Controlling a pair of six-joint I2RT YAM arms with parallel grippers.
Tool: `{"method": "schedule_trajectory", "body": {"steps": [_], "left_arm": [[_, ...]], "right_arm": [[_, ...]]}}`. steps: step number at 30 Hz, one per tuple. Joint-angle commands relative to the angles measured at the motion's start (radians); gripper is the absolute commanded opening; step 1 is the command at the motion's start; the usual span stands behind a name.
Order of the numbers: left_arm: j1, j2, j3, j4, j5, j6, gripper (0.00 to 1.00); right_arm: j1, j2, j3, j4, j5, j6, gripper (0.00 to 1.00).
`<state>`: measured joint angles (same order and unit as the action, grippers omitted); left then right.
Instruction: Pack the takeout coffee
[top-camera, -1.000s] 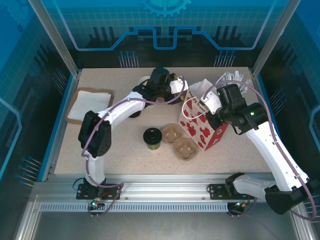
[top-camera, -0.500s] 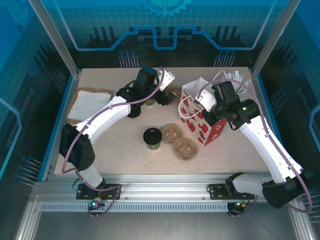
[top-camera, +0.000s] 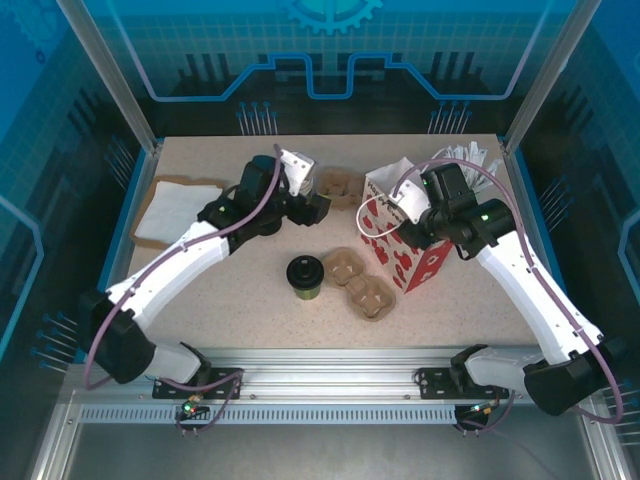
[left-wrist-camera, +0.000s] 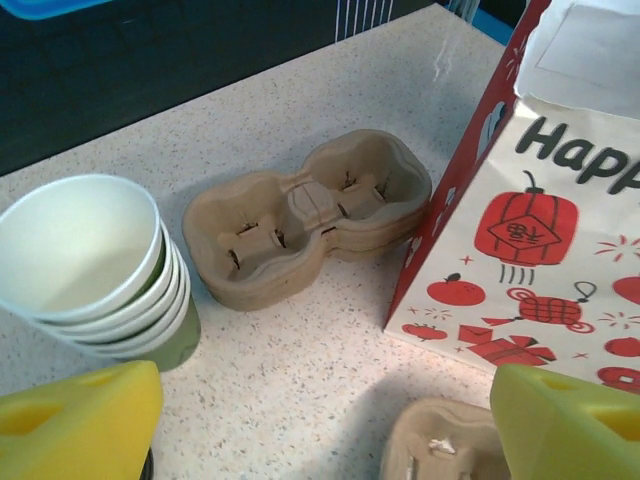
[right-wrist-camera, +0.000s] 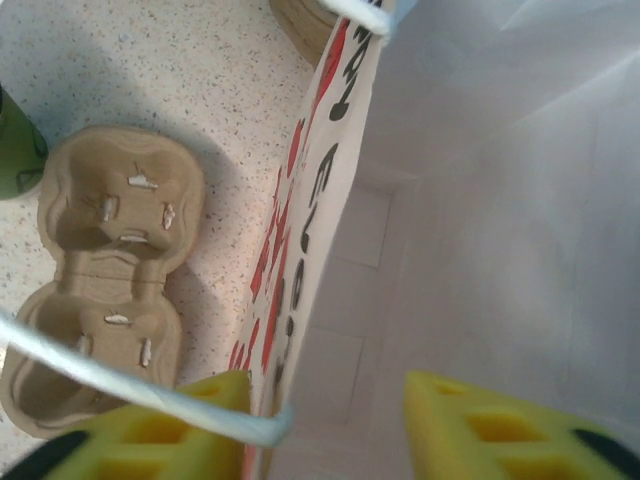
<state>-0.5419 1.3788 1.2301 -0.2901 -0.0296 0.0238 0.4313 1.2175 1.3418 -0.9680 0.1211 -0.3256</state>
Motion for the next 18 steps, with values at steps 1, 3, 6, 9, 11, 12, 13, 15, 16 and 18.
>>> {"method": "schedule_trajectory", "body": {"steps": [1, 3, 6, 9, 11, 12, 13, 15, 16, 18], "left_arm": [[0.009, -0.094, -0.074, 0.048, 0.015, -0.127, 0.88], [0.022, -0.139, -0.119, 0.058, 0.042, -0.183, 0.88], [0.052, -0.206, -0.186, 0.075, 0.109, -0.285, 0.88], [0.075, -0.271, -0.245, 0.08, 0.157, -0.364, 0.87], [0.083, -0.309, -0.266, 0.07, 0.172, -0.392, 0.87], [0.09, -0.322, -0.272, 0.054, 0.184, -0.401, 0.87], [0.094, -0.329, -0.274, 0.035, 0.191, -0.407, 0.87], [0.102, -0.344, -0.286, 0.008, 0.215, -0.42, 0.87], [0.106, -0.347, -0.291, -0.002, 0.226, -0.422, 0.87], [0.121, -0.354, -0.301, -0.024, 0.251, -0.426, 0.87]], "right_arm": [[0.016, -0.039, 0.046, -0.02, -0.038, 0.077, 0.52], [0.043, -0.074, 0.051, -0.027, -0.057, 0.124, 0.58], [0.127, -0.128, 0.054, -0.042, -0.068, 0.179, 0.71], [0.239, -0.171, 0.036, -0.058, -0.032, 0.24, 0.71], [0.308, -0.184, 0.003, -0.062, -0.027, 0.279, 0.72], [0.342, -0.187, -0.022, -0.055, -0.025, 0.303, 0.71], [0.372, -0.184, -0.046, -0.043, -0.027, 0.323, 0.71], [0.434, -0.172, -0.12, -0.002, -0.034, 0.356, 0.7], [0.454, -0.163, -0.153, 0.027, -0.033, 0.372, 0.7], [0.474, -0.128, -0.229, 0.092, -0.058, 0.394, 0.7]]}}
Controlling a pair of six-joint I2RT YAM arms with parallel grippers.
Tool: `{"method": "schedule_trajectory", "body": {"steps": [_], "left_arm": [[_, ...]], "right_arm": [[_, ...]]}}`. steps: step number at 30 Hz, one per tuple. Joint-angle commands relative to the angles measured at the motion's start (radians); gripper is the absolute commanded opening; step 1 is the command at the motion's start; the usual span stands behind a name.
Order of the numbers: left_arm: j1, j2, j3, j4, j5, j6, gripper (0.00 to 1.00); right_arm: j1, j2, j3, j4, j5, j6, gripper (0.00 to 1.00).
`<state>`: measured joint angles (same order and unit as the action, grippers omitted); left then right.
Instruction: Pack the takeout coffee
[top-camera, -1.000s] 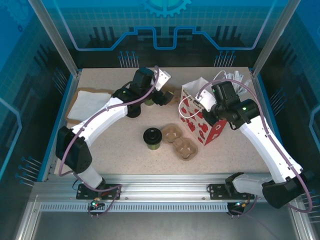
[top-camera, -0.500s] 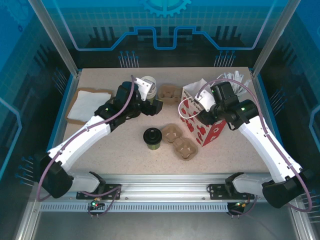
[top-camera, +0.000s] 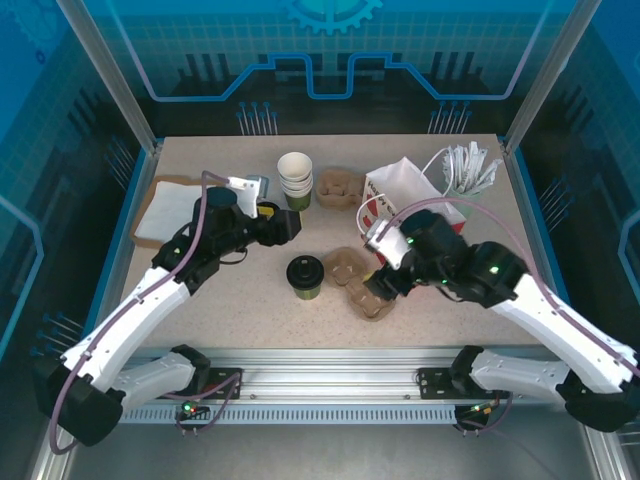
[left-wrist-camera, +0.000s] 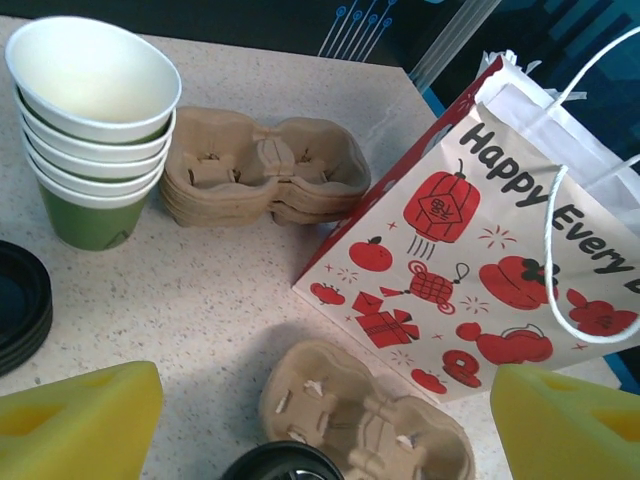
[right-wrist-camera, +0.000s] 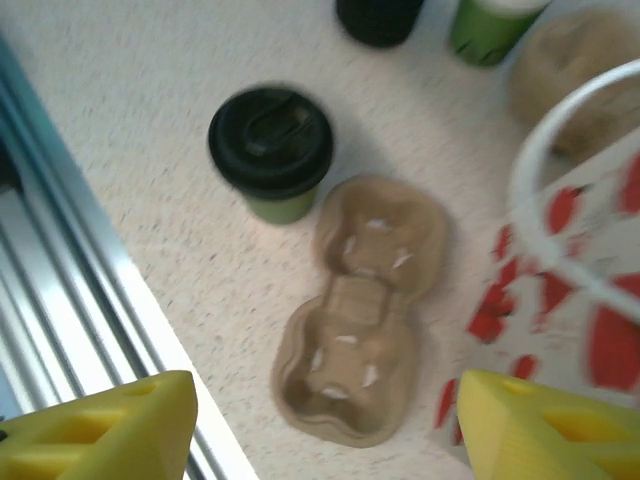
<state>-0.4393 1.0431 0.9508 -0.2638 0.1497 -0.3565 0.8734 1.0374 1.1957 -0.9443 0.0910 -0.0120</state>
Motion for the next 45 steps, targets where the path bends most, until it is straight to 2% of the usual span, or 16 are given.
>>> {"method": "schedule_trajectory", "body": {"steps": [1, 8, 12, 20, 29, 40, 45], "left_arm": [[0.024, -0.021, -0.026, -0.059, 0.075, -0.044, 0.87], [0.05, -0.049, -0.041, -0.08, 0.082, -0.024, 0.86], [0.051, -0.049, -0.045, -0.059, 0.091, -0.026, 0.86], [0.048, -0.046, -0.055, -0.005, 0.143, -0.038, 0.84], [0.047, -0.056, -0.064, 0.009, 0.154, -0.026, 0.84], [0.047, -0.057, -0.076, 0.019, 0.157, -0.025, 0.84], [0.047, -0.057, -0.081, 0.02, 0.156, -0.021, 0.84]], "right_arm": [[0.033, 0.074, -0.105, 0.091, -0.033, 0.088, 0.69], [0.027, 0.272, -0.187, 0.213, -0.003, 0.144, 0.66], [0.002, 0.39, -0.176, 0.248, 0.022, 0.19, 0.61], [-0.06, 0.527, -0.145, 0.289, 0.034, 0.214, 0.55], [-0.097, 0.588, -0.134, 0.3, 0.041, 0.187, 0.53], [-0.133, 0.58, -0.12, 0.308, 0.018, 0.175, 0.51], [-0.139, 0.581, -0.117, 0.313, -0.001, 0.177, 0.54]]}}
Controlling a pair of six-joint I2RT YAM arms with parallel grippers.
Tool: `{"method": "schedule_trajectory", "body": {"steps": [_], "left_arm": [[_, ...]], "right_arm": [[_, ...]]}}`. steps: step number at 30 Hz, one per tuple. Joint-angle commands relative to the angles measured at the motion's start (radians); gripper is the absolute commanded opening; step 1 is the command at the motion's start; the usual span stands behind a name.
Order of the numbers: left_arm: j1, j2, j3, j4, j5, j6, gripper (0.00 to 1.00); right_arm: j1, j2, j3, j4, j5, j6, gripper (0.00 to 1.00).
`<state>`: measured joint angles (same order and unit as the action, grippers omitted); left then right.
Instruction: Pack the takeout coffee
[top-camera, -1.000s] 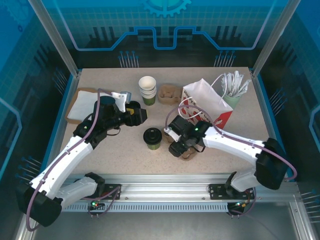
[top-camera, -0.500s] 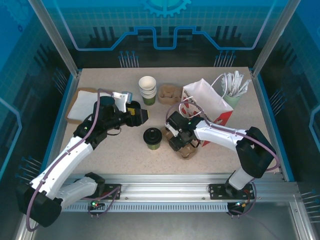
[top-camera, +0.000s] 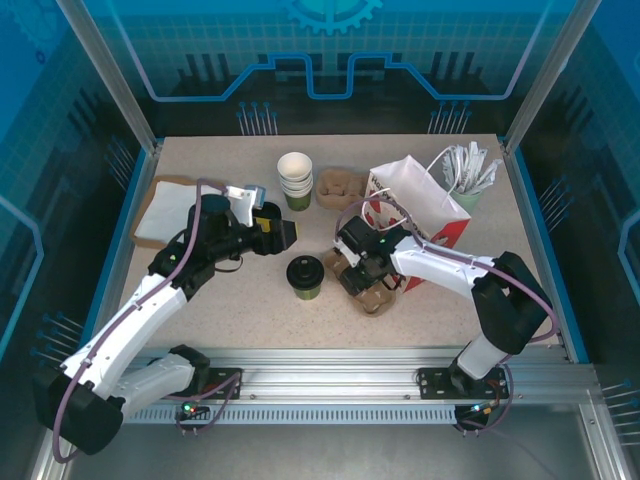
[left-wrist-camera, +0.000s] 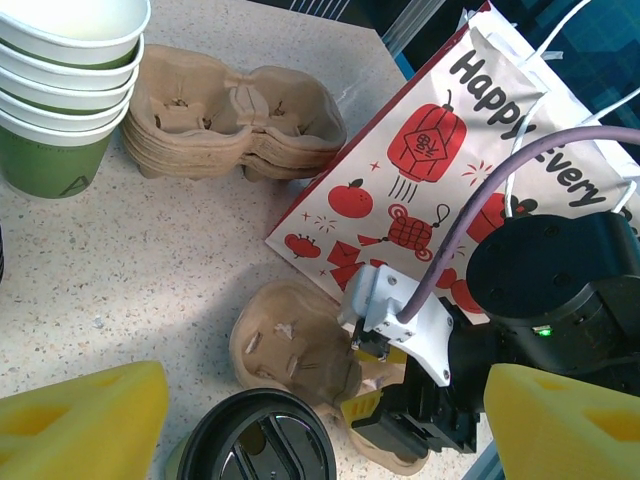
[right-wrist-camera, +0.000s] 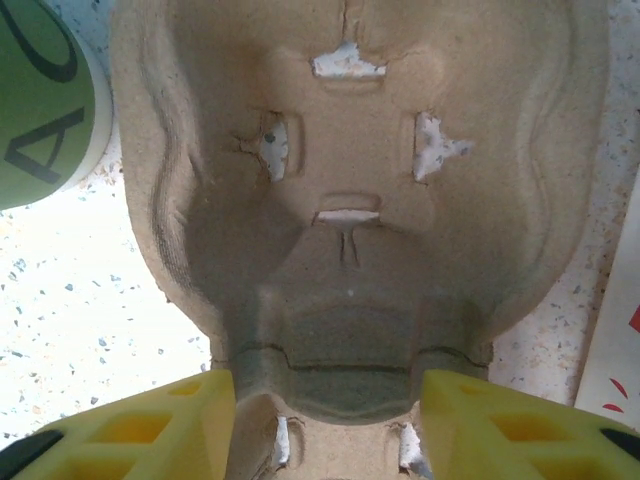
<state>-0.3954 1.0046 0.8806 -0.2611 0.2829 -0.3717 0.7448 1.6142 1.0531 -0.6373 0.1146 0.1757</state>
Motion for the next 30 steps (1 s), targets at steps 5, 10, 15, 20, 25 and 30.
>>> {"method": "schedule_trajectory", "body": {"steps": [5, 10, 15, 20, 25, 30], "left_arm": [[0.001, -0.017, -0.017, 0.025, 0.024, -0.007, 0.84], [0.002, -0.017, -0.019, 0.028, 0.03, -0.008, 0.84], [0.001, -0.02, -0.02, 0.028, 0.031, -0.009, 0.84], [0.003, -0.023, -0.026, 0.029, 0.029, -0.003, 0.84], [0.002, -0.021, -0.029, 0.029, 0.031, -0.005, 0.84], [0.002, -0.023, -0.029, 0.03, 0.031, -0.006, 0.84]], "right_arm": [[-0.014, 0.017, 0.034, 0.007, -0.006, -0.009, 0.52], [-0.018, 0.035, 0.043, 0.008, 0.003, -0.013, 0.5], [-0.018, 0.051, 0.041, 0.006, 0.014, -0.015, 0.49], [-0.019, 0.062, 0.035, 0.009, 0.017, -0.017, 0.5], [-0.022, 0.074, 0.03, 0.013, 0.02, -0.02, 0.5], [-0.025, 0.084, 0.028, 0.021, 0.012, -0.022, 0.5]]}}
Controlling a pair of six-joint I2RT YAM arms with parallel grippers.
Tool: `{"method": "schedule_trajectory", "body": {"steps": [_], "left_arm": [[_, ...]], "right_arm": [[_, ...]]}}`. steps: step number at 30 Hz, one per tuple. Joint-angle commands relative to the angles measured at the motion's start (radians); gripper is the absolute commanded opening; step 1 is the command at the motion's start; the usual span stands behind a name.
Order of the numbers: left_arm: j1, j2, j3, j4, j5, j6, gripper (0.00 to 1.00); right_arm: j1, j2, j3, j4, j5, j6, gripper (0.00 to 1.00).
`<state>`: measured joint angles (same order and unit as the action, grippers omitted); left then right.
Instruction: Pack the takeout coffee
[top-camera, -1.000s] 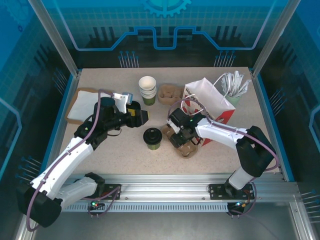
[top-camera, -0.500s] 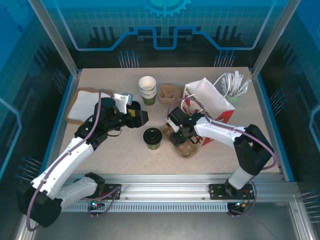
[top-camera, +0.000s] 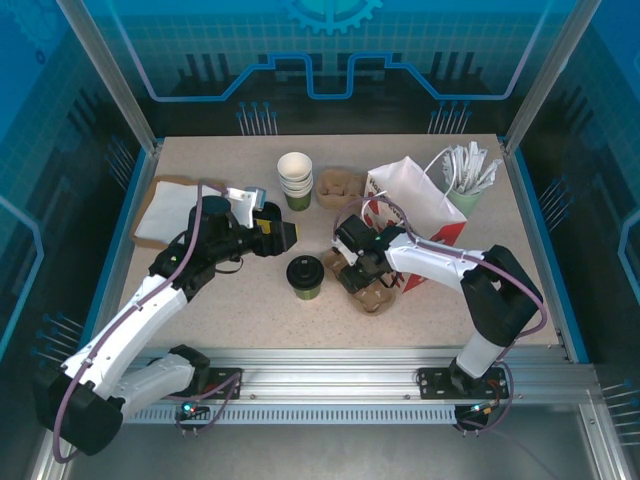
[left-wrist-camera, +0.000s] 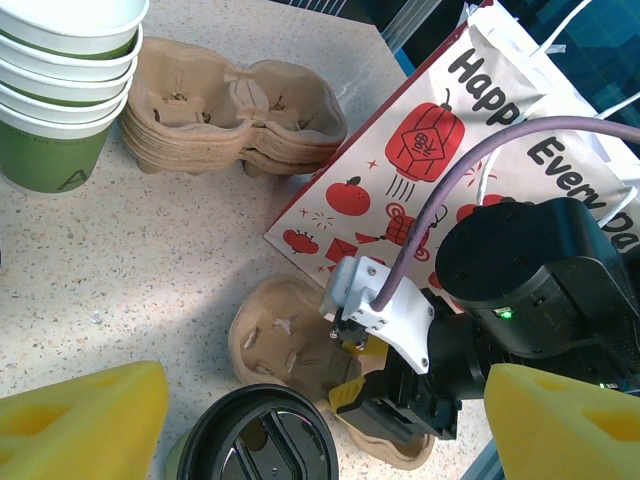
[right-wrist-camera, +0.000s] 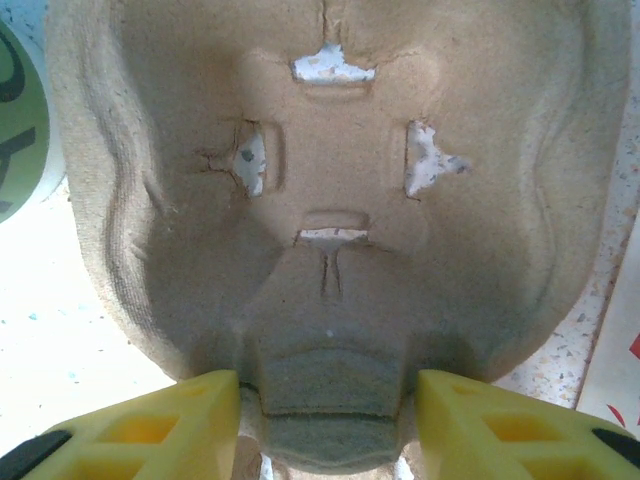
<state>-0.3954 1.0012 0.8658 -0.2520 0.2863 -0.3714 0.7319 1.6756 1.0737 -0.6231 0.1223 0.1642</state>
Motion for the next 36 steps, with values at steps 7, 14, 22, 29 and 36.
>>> {"method": "schedule_trajectory", "body": {"steps": [7, 14, 22, 29, 36], "left_arm": [[0.002, -0.02, -0.016, 0.023, 0.03, -0.008, 0.84], [0.002, -0.023, -0.02, 0.025, 0.031, -0.008, 0.84], [0.002, -0.039, -0.032, 0.028, 0.01, -0.005, 0.84], [0.002, -0.057, -0.034, 0.03, -0.038, -0.015, 0.84], [0.003, -0.101, -0.034, 0.021, -0.159, -0.029, 0.84]], "right_arm": [[-0.015, 0.021, 0.004, 0.009, -0.003, -0.011, 0.44], [-0.015, -0.022, 0.003, -0.01, 0.0, -0.008, 0.32], [0.009, -0.118, 0.011, -0.052, 0.03, 0.01, 0.27], [0.067, -0.201, 0.082, -0.058, 0.081, 0.047, 0.28], [0.098, -0.189, 0.213, -0.041, 0.07, 0.036, 0.28]]}}
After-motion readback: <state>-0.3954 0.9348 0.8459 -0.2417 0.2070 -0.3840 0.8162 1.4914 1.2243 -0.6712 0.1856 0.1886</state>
